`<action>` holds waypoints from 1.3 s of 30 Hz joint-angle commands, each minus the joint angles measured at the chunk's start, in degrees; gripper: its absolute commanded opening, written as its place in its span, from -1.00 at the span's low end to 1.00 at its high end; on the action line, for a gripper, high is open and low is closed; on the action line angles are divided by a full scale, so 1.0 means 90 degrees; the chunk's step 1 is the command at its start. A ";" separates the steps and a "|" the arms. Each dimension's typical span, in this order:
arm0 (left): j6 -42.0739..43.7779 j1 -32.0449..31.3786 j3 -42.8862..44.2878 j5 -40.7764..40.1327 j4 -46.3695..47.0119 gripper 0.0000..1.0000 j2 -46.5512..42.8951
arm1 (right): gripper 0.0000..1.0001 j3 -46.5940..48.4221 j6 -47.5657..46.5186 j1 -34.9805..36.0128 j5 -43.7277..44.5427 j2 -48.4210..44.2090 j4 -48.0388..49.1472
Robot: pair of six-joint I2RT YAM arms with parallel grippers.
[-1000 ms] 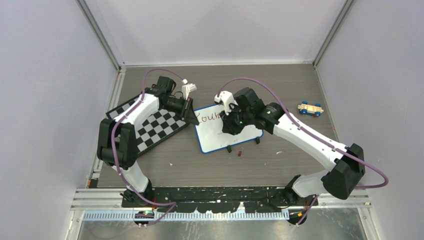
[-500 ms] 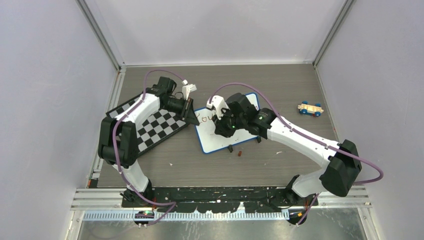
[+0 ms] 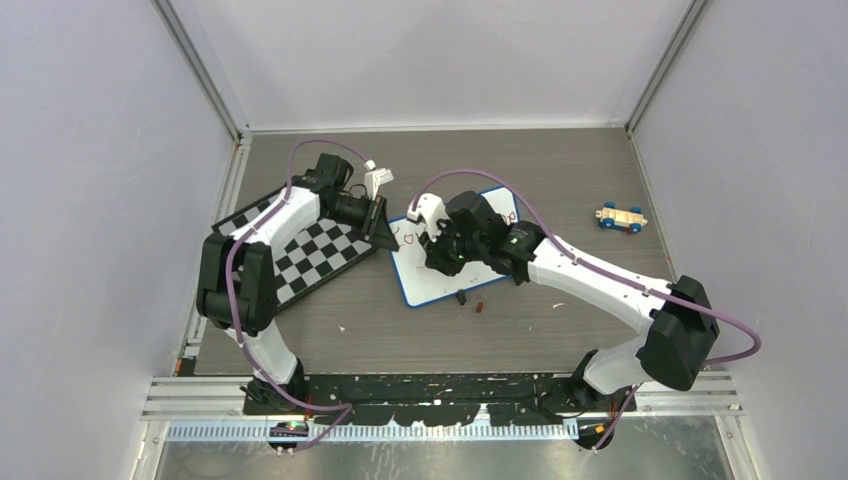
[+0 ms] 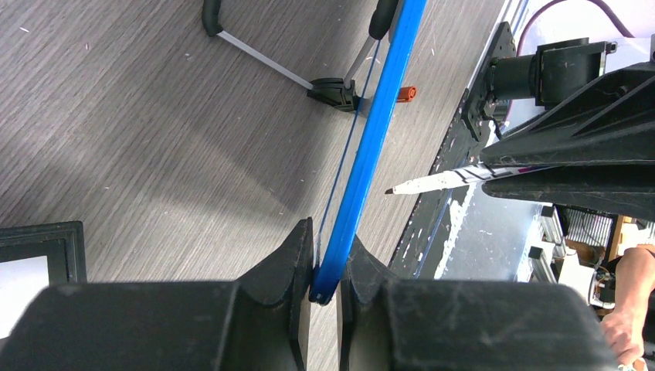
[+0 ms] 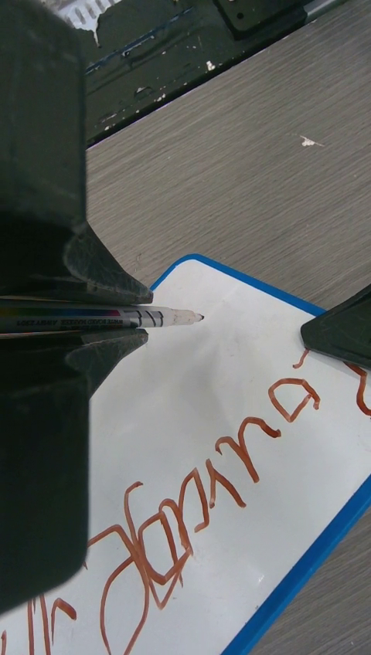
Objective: Write a sentence on the whiteboard
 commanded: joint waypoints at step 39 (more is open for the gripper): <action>0.0039 -0.0027 0.0053 -0.0213 0.0036 -1.00 0.0113 | -0.99 0.0048 0.0090 0.0581 0.1310 0.0582 0.0897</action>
